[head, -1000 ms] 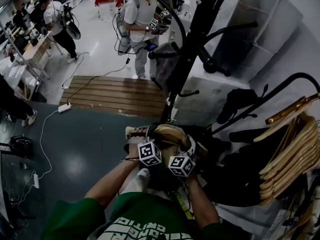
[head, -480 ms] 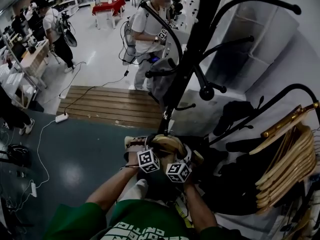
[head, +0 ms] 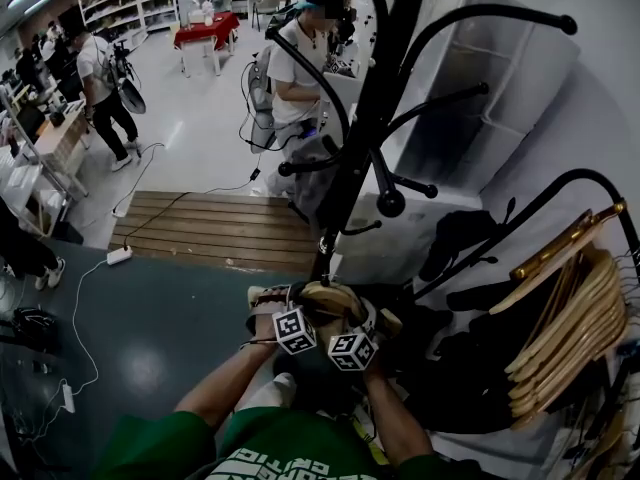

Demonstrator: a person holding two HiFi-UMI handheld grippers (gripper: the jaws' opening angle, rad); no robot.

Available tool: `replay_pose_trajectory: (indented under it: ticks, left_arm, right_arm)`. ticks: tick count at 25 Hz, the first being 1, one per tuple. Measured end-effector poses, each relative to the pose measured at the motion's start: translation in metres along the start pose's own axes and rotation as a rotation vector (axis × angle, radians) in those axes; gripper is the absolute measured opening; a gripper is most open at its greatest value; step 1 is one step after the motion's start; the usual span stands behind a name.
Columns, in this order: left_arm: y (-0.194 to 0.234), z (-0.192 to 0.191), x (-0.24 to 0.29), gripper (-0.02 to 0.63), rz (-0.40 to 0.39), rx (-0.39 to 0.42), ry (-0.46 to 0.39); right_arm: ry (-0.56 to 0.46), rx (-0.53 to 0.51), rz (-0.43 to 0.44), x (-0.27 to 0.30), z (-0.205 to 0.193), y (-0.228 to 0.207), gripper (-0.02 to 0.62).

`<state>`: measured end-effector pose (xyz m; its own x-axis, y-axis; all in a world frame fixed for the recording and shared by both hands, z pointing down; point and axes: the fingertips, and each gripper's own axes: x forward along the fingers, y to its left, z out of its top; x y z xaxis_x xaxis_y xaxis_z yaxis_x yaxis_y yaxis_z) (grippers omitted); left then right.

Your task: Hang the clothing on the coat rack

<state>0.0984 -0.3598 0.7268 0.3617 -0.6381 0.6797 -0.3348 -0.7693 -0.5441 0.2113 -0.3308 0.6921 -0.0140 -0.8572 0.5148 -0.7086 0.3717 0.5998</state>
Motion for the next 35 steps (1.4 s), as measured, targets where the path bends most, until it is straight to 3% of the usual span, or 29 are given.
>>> replay_pose_trajectory:
  ticks: [18,35]
  left_arm:
    - [-0.006,-0.027,0.032,0.123,-0.073,-0.014,0.081]
    - [-0.015,-0.039,0.048,0.123,-0.138,-0.015,0.058]
  right_arm:
    - [0.073,-0.006,0.079,0.034,-0.012,0.021,0.126]
    - [0.068,0.035,0.201,0.051,-0.022,0.038,0.126]
